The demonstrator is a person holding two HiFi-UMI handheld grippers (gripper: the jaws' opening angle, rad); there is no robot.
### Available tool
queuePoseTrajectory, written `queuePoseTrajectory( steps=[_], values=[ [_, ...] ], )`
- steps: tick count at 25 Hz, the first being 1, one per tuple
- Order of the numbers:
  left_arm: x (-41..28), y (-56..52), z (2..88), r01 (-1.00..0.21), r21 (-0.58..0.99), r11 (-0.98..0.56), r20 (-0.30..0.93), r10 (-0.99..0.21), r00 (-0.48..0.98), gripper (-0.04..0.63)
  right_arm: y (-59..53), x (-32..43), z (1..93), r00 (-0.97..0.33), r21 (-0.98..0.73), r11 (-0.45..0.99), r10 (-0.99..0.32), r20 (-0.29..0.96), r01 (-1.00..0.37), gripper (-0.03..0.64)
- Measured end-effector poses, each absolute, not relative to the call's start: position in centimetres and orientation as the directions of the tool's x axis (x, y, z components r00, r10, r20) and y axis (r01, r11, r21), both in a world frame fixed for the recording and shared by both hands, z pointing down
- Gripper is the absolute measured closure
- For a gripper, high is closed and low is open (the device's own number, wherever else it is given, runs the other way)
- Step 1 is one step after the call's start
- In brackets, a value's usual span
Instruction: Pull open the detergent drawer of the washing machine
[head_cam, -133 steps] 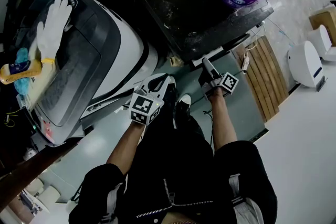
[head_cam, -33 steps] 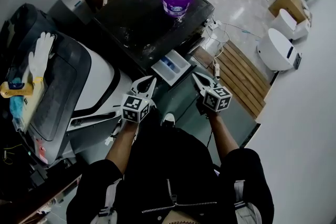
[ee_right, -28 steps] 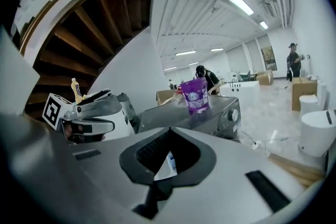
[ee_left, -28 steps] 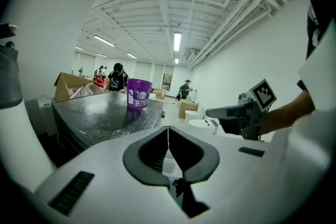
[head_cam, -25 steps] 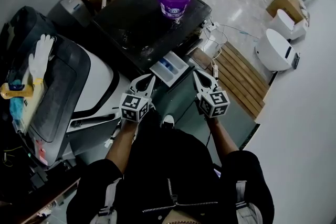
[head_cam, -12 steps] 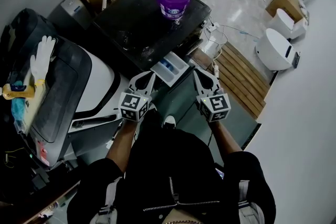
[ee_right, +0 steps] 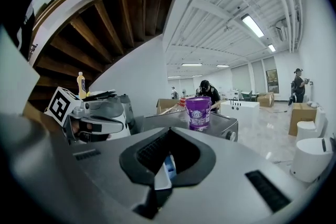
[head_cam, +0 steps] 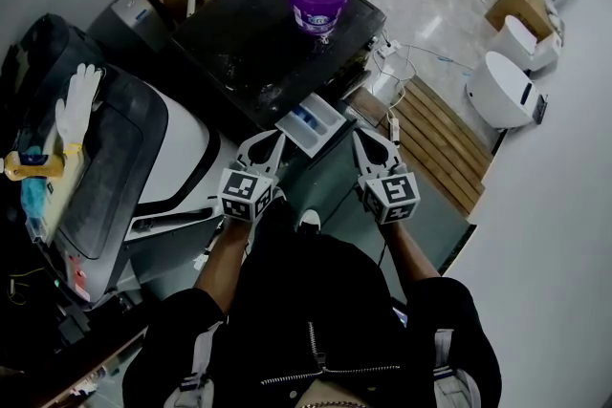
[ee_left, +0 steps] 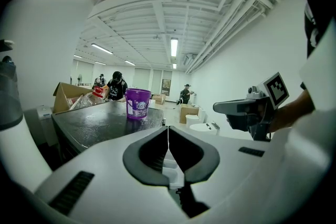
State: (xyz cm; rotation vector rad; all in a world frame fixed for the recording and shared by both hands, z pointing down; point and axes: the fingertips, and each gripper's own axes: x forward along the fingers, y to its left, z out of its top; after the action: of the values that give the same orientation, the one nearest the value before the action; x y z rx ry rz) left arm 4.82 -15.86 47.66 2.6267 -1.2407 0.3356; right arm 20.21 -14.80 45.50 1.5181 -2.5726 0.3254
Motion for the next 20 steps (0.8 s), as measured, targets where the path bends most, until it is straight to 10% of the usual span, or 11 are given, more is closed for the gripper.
queuePoseTrajectory(
  steps=[20],
  values=[
    [4.81,-15.83,48.27,-0.778,0.108,-0.619,0.312,-0.722,0.618,0.574,-14.99,19.95,46.14,-0.48,-0.123,0.463,-0.847,0.23,-0.878,0.612]
  ],
)
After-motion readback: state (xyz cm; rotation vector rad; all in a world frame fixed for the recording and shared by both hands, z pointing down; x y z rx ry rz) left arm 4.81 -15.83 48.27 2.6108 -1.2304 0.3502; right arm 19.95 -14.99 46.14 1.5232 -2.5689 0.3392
